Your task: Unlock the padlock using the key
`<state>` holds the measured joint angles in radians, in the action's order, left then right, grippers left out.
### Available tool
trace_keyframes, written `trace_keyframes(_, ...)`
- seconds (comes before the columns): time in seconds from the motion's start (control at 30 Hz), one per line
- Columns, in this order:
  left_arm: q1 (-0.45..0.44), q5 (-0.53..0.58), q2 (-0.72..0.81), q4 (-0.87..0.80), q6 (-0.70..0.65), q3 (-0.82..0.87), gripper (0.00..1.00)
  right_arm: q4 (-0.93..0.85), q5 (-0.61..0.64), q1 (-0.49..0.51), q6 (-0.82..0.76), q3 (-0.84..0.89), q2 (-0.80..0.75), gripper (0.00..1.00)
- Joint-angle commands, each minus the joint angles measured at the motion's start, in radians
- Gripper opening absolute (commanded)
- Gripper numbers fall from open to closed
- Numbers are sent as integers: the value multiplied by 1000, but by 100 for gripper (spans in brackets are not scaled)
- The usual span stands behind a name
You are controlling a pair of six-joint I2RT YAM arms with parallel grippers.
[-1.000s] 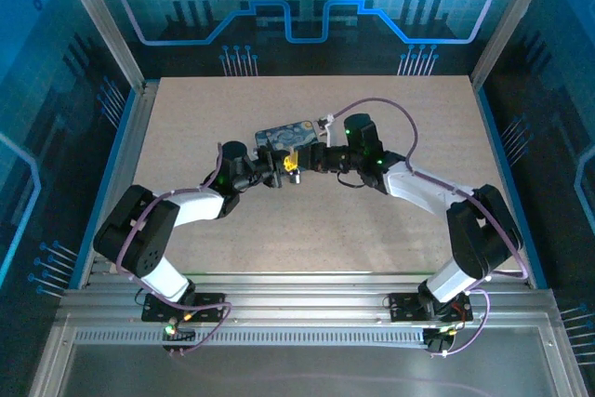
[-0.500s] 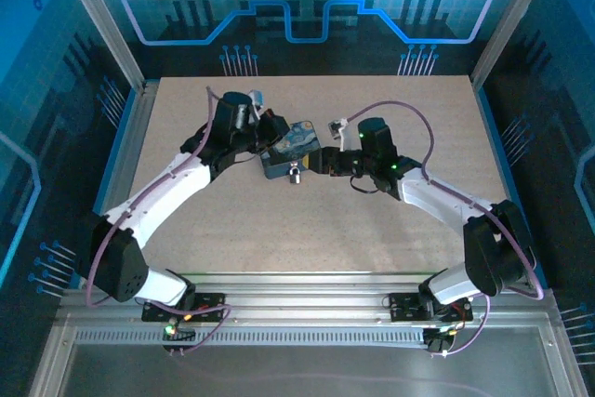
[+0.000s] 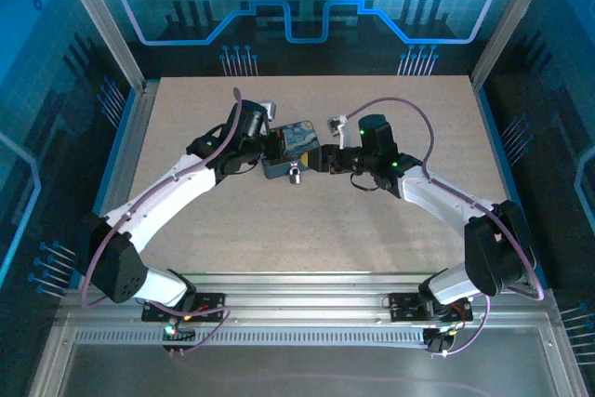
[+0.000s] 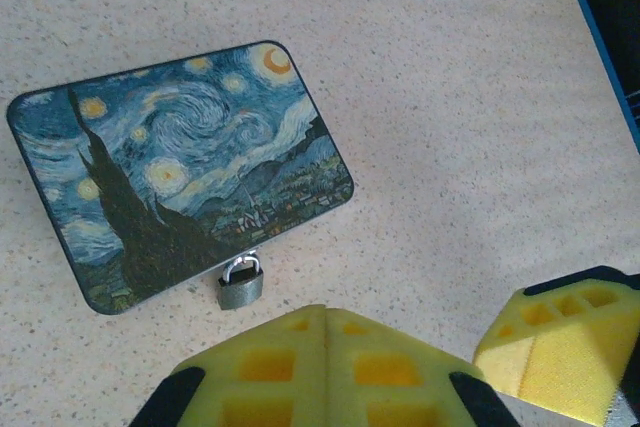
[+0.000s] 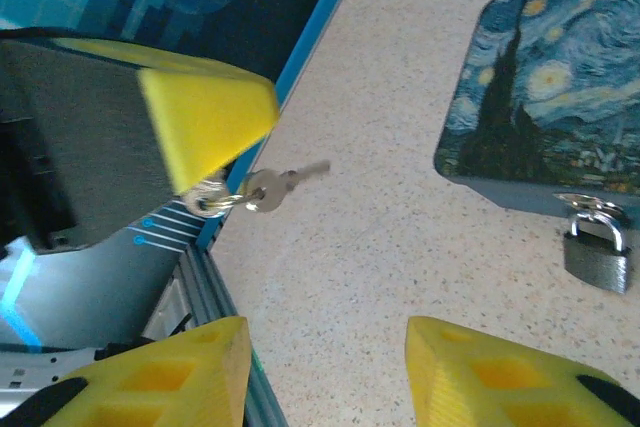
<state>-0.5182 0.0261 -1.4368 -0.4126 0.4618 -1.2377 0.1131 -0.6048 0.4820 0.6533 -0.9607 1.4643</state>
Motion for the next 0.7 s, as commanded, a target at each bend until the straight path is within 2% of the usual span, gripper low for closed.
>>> trace_keyframes(0.0, 21, -124, 37, 85, 5, 52, 0, 85, -86, -5, -7, -2, -7, 44)
trace_keyframes(0.17, 61, -232, 50, 200, 88, 117, 0, 227, -134, -6, 67, 20, 12, 43)
trace_keyframes(0.3, 76, -281, 48, 248, 133, 134, 0, 254, -140, -6, 78, 7, 51, 42)
trace_keyframes(0.67, 101, -334, 55, 292, 179, 158, 0, 386, -163, 13, 157, 3, 143, 40)
